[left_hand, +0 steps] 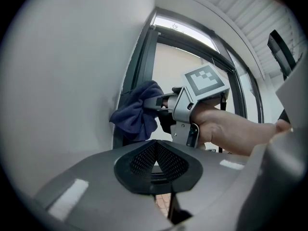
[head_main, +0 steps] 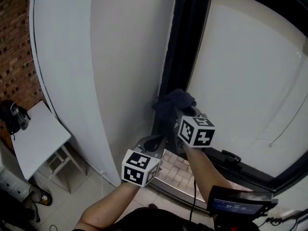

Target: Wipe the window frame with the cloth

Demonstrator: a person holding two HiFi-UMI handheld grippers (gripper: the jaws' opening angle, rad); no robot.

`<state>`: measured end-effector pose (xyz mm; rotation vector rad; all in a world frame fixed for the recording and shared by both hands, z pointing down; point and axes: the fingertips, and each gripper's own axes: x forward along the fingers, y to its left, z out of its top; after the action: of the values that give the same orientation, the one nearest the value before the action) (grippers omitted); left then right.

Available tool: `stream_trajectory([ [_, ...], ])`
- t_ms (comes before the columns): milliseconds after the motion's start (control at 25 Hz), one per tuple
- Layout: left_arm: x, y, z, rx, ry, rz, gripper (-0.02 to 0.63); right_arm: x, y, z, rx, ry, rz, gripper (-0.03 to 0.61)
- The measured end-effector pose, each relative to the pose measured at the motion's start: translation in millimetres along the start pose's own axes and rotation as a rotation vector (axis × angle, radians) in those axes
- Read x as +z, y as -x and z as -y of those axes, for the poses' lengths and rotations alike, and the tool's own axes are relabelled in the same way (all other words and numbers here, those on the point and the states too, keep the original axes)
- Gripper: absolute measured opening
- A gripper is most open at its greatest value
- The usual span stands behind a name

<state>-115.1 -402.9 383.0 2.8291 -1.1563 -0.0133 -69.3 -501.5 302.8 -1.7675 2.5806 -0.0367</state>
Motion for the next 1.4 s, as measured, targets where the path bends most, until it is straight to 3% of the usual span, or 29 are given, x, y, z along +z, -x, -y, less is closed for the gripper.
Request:
stream_trajectory([
  [400,47,-7,6,-0.005,-0.02,0.102,-0.006,58,3,-3,0.024,0.056,0.073,0.06],
  [1400,104,-26,12,-0.055,-0.07,0.168,-0.006,152,2,-9,0.028,0.133,0.196,0.06],
])
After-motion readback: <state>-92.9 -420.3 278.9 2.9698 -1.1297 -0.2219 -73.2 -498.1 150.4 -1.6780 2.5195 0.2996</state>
